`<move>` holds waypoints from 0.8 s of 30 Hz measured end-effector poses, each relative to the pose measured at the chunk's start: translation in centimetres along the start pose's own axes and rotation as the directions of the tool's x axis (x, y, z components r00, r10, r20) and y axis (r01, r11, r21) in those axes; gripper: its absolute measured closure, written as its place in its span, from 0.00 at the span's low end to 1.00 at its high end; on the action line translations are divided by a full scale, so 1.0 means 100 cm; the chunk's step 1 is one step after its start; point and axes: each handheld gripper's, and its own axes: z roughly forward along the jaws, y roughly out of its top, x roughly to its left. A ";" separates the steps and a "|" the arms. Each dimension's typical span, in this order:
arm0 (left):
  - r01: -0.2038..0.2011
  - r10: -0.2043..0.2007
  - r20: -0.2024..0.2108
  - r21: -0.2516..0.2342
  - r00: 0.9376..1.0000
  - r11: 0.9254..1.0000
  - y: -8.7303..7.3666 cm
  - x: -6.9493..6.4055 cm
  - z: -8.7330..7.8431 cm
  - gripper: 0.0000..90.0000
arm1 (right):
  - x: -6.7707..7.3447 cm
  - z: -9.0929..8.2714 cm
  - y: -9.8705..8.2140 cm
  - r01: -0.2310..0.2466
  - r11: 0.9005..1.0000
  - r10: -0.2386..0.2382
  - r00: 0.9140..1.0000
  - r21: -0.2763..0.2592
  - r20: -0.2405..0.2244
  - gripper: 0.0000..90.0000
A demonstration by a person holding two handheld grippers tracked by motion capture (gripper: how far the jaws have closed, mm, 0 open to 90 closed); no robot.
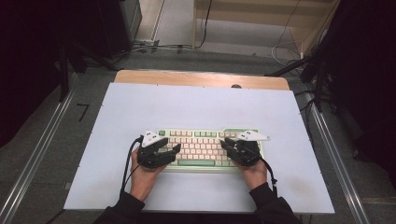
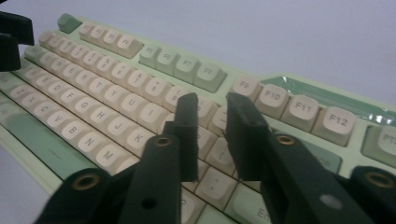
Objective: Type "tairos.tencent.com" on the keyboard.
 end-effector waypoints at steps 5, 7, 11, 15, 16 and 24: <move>0.015 -0.015 -0.025 -0.005 1.000 1.000 -0.005 0.004 -0.008 0.47 | 0.006 0.006 0.005 0.024 1.000 -0.024 0.999 -0.005 -0.030 0.97; 0.022 -0.022 -0.033 -0.006 0.999 1.000 -0.007 0.006 -0.011 0.47 | 0.009 0.010 0.006 0.036 0.999 -0.036 0.999 0.001 -0.039 0.97; 0.029 -0.029 -0.042 -0.006 0.999 1.000 -0.010 0.009 -0.015 0.47 | 0.013 0.016 0.007 0.047 0.999 -0.046 0.997 0.020 -0.055 0.97; 0.033 -0.033 -0.048 -0.005 0.998 0.999 -0.011 0.009 -0.017 0.47 | 0.014 0.020 0.007 0.051 0.998 -0.049 0.997 0.032 -0.052 0.97; 0.033 -0.033 -0.048 -0.005 0.998 0.999 -0.012 0.009 -0.018 0.47 | 0.014 0.021 0.007 0.052 0.998 -0.050 0.997 0.037 -0.051 0.97; 0.032 -0.032 -0.049 -0.002 0.998 0.999 -0.013 0.010 -0.019 0.47 | 0.014 0.024 0.007 0.052 0.997 -0.050 0.998 0.055 -0.048 0.97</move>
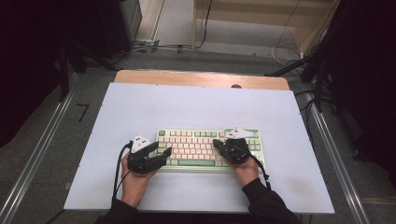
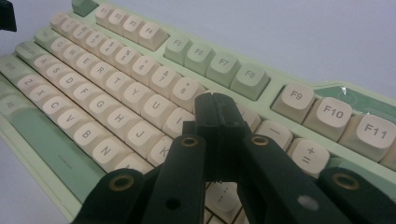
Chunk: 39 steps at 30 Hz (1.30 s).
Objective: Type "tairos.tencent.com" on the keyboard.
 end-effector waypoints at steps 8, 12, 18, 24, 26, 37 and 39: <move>-0.001 0.001 -0.001 0.001 1.000 1.000 0.000 -0.001 0.000 0.47 | 0.001 0.001 0.000 0.003 1.000 -0.003 1.000 0.003 0.000 0.97; -0.001 0.001 -0.001 -0.001 1.000 1.000 0.000 -0.001 -0.001 0.47 | 0.001 0.001 0.000 0.006 1.000 -0.006 1.000 0.003 0.000 0.97; -0.002 0.002 -0.002 -0.001 1.000 1.000 0.000 -0.001 -0.001 0.47 | 0.001 0.001 0.000 0.005 1.000 -0.005 1.000 0.003 -0.001 0.97; -0.002 0.002 -0.003 0.000 1.000 1.000 0.000 -0.001 -0.001 0.47 | 0.002 0.002 -0.001 0.009 1.000 -0.009 1.000 0.004 0.001 0.97; -0.002 0.002 -0.002 0.001 1.000 1.000 0.000 -0.001 -0.001 0.47 | 0.002 0.003 -0.001 0.018 1.000 -0.018 1.000 0.017 0.010 0.97; -0.005 0.005 -0.001 -0.002 1.000 1.000 0.000 0.000 -0.002 0.47 | -0.001 -0.007 0.001 -0.023 0.999 0.023 1.000 -0.031 -0.005 0.75; -0.003 0.003 0.000 -0.003 1.000 1.000 0.000 0.000 -0.002 0.47 | -0.003 -0.007 0.002 -0.033 0.999 0.033 0.999 -0.026 -0.002 0.55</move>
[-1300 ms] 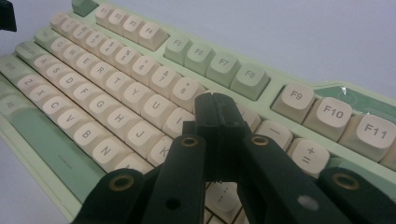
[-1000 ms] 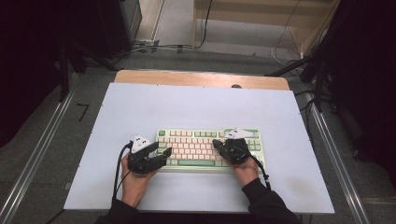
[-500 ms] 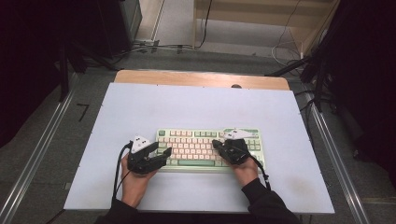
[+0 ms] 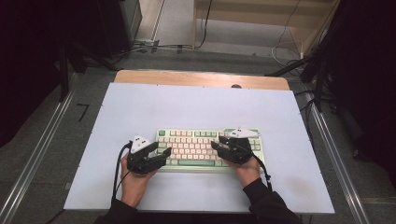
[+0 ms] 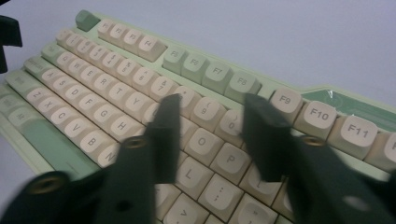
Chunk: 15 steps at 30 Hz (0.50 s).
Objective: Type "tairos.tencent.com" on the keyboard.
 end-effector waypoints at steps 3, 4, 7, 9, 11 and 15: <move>-0.003 0.003 0.003 -0.004 1.000 1.000 0.000 0.001 -0.001 0.48 | -0.003 0.000 0.000 -0.026 1.000 0.026 1.000 0.013 0.007 0.42; -0.004 0.004 0.004 -0.005 1.000 1.000 0.000 0.001 -0.001 0.49 | -0.003 0.000 0.000 -0.028 1.000 0.027 1.000 0.015 0.009 0.41; -0.006 0.006 0.012 -0.005 1.000 1.000 0.000 0.001 -0.001 0.52 | -0.004 -0.001 0.000 -0.033 0.999 0.033 0.999 0.012 0.016 0.37; -0.008 0.008 0.019 -0.008 1.000 1.000 0.000 0.001 -0.001 0.56 | -0.004 -0.002 0.000 -0.031 0.999 0.031 0.999 0.010 0.019 0.36; -0.009 0.009 0.027 -0.009 1.000 1.000 0.000 0.001 -0.001 0.60 | -0.004 -0.002 0.000 -0.032 0.999 0.032 0.999 0.013 0.019 0.35; -0.013 0.014 0.059 -0.010 0.998 1.000 0.000 0.001 0.000 0.75 | -0.004 -0.002 0.000 -0.035 0.999 0.035 0.999 0.015 0.020 0.35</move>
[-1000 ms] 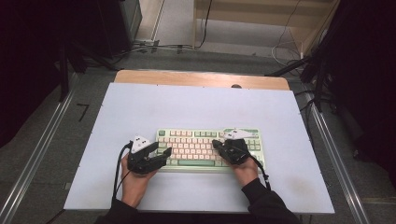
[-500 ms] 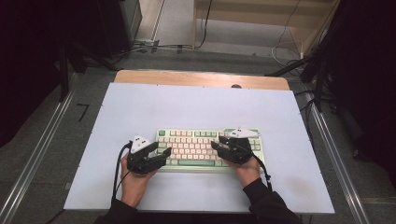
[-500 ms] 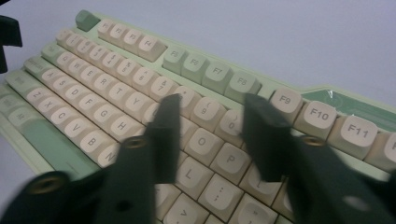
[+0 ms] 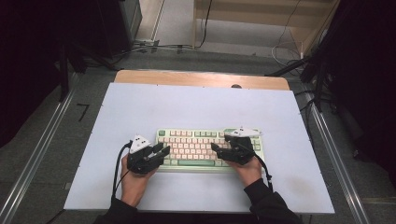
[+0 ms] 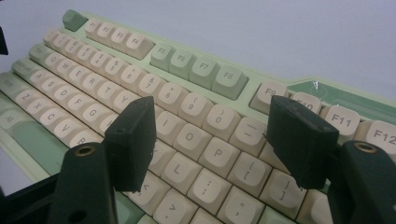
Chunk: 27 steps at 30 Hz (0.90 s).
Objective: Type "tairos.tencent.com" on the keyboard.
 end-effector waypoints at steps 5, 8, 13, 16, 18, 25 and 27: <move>-0.004 0.004 0.038 0.012 0.999 1.000 0.001 -0.001 0.001 0.96 | 0.000 -0.002 0.000 0.004 1.000 -0.004 1.000 0.000 -0.001 0.35; -0.006 0.005 0.051 0.016 0.999 1.000 0.002 -0.002 0.004 1.00 | 0.000 -0.003 -0.001 0.001 1.000 -0.001 1.000 0.001 0.004 0.35; -0.016 0.014 0.068 0.024 0.998 1.000 0.005 -0.004 0.009 1.00 | -0.004 -0.008 -0.004 -0.009 1.000 0.009 1.000 -0.005 0.016 0.35; -0.029 0.027 0.071 0.030 0.997 0.999 0.006 -0.006 0.012 1.00 | -0.007 -0.011 -0.006 -0.018 1.000 0.018 1.000 -0.006 0.023 0.35; -0.034 0.032 0.074 0.031 0.997 0.999 0.007 -0.008 0.015 1.00 | -0.009 -0.012 -0.007 -0.022 1.000 0.023 0.999 -0.010 0.029 0.35; -0.061 0.057 0.072 0.052 0.996 0.997 0.009 -0.013 0.024 1.00 | -0.015 -0.020 -0.012 -0.042 0.999 0.043 0.998 -0.017 0.051 0.35; -0.066 0.062 0.070 0.062 0.996 0.996 0.009 -0.014 0.027 1.00 | -0.016 -0.022 -0.013 -0.046 0.999 0.047 0.997 -0.018 0.057 0.35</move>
